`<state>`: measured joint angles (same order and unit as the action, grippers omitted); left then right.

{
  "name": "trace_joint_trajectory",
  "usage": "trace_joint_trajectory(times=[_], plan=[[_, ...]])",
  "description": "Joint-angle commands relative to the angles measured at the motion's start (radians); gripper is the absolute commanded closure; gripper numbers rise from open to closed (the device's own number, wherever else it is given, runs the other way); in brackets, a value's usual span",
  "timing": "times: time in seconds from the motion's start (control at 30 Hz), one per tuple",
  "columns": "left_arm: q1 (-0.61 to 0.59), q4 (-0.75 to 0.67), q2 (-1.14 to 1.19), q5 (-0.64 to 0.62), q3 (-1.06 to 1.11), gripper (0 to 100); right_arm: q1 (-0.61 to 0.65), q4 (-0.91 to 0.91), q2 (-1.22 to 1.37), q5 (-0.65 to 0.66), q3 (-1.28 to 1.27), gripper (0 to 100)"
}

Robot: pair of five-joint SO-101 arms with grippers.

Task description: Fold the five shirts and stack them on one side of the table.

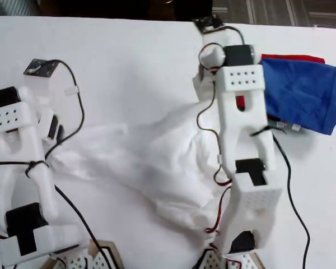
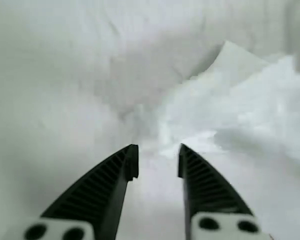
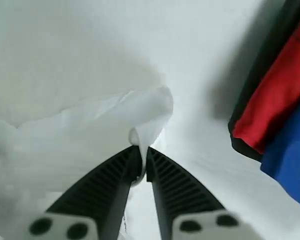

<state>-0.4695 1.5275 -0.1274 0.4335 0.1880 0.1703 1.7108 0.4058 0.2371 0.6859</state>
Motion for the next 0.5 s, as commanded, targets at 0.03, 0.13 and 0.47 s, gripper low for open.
trace_joint_trajectory(times=[0.03,0.13,0.47], plan=[[-0.009,-0.006,-0.043,0.041,-0.074,76,-0.022,0.008,-0.076,0.012,0.035,98.0],[-0.009,0.017,-0.049,0.043,-0.122,76,-0.022,0.008,-0.077,0.012,0.037,98.0],[0.043,-0.192,-0.043,0.273,0.165,76,-0.018,-0.007,-0.074,0.031,0.041,98.0]])
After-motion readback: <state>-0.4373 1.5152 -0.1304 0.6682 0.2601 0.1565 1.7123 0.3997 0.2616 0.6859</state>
